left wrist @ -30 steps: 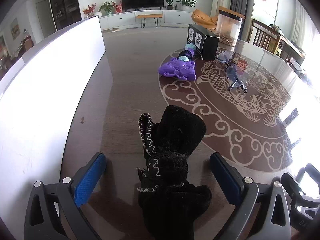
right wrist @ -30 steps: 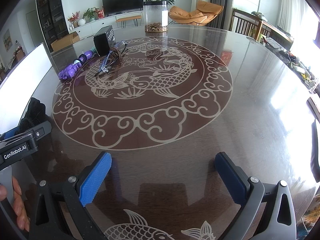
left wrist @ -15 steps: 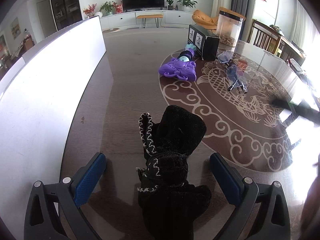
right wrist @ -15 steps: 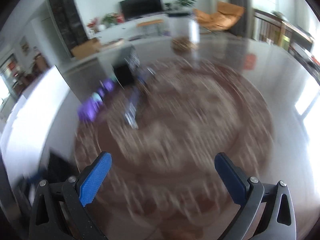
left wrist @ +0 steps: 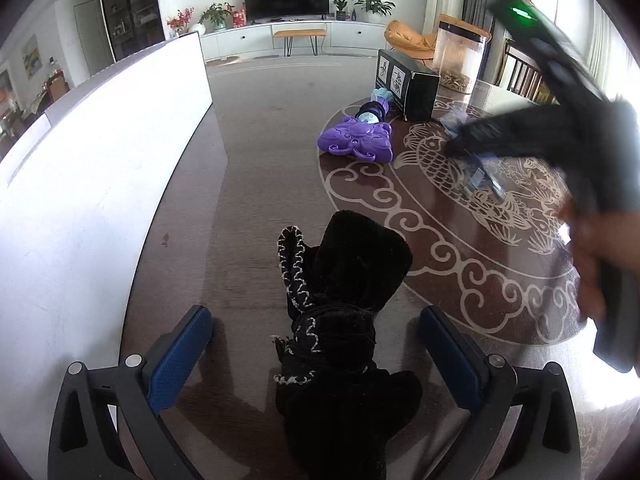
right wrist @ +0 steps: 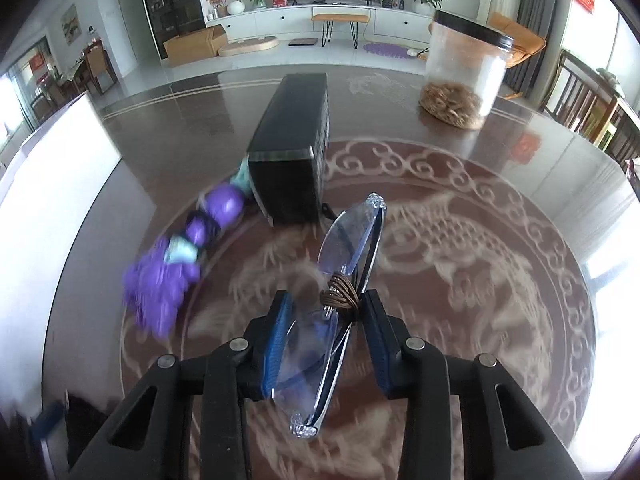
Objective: Organize objects
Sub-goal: 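Grasp the clear glasses by the bridge with the right gripper while left holds the pouch, then carry the pouch and glasses into the cardboard tray, open both grippers, then return both tools to the table above the purple toy and soap box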
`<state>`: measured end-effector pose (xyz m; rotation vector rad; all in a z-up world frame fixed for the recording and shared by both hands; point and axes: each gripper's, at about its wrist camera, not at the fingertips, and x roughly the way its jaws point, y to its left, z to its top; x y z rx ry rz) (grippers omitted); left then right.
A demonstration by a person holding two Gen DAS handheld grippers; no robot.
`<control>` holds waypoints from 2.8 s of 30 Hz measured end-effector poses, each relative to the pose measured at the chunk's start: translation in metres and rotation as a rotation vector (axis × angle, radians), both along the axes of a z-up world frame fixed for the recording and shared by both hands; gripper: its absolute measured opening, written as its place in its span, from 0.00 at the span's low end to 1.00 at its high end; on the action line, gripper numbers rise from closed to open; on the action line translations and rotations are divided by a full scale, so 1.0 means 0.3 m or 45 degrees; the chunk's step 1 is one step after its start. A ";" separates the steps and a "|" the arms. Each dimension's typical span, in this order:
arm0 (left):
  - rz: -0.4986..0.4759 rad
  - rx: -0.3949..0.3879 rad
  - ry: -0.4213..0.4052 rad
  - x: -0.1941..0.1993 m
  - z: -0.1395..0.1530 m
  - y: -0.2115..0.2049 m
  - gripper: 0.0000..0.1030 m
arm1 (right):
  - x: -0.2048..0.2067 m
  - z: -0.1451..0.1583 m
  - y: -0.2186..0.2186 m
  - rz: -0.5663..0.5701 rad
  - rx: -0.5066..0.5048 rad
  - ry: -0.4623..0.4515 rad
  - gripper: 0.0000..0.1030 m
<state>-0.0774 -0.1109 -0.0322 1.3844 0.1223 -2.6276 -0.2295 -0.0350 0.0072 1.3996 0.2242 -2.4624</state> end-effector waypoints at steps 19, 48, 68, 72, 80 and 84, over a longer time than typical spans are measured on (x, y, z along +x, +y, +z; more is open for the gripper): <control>-0.079 0.016 -0.080 -0.009 0.005 0.002 1.00 | 0.542 0.026 0.296 -0.010 -0.121 -0.178 0.62; -0.173 0.315 0.315 0.358 0.410 -0.146 0.32 | 0.533 0.323 0.105 0.036 -0.350 -0.061 0.20; 0.517 -0.099 -0.174 0.553 0.275 -0.947 0.93 | 0.810 0.361 -0.866 0.653 -0.497 -0.230 0.64; 0.564 -0.137 -0.128 0.550 0.281 -0.949 0.93 | 0.807 0.384 -0.783 0.626 -0.500 -0.116 0.72; 0.631 -0.141 0.125 0.565 0.428 -0.903 0.94 | 0.766 0.405 -0.385 0.360 -0.358 0.352 0.92; 0.570 -0.132 0.200 0.543 0.483 -0.828 0.94 | 0.672 0.265 -0.151 0.140 -0.188 0.348 0.93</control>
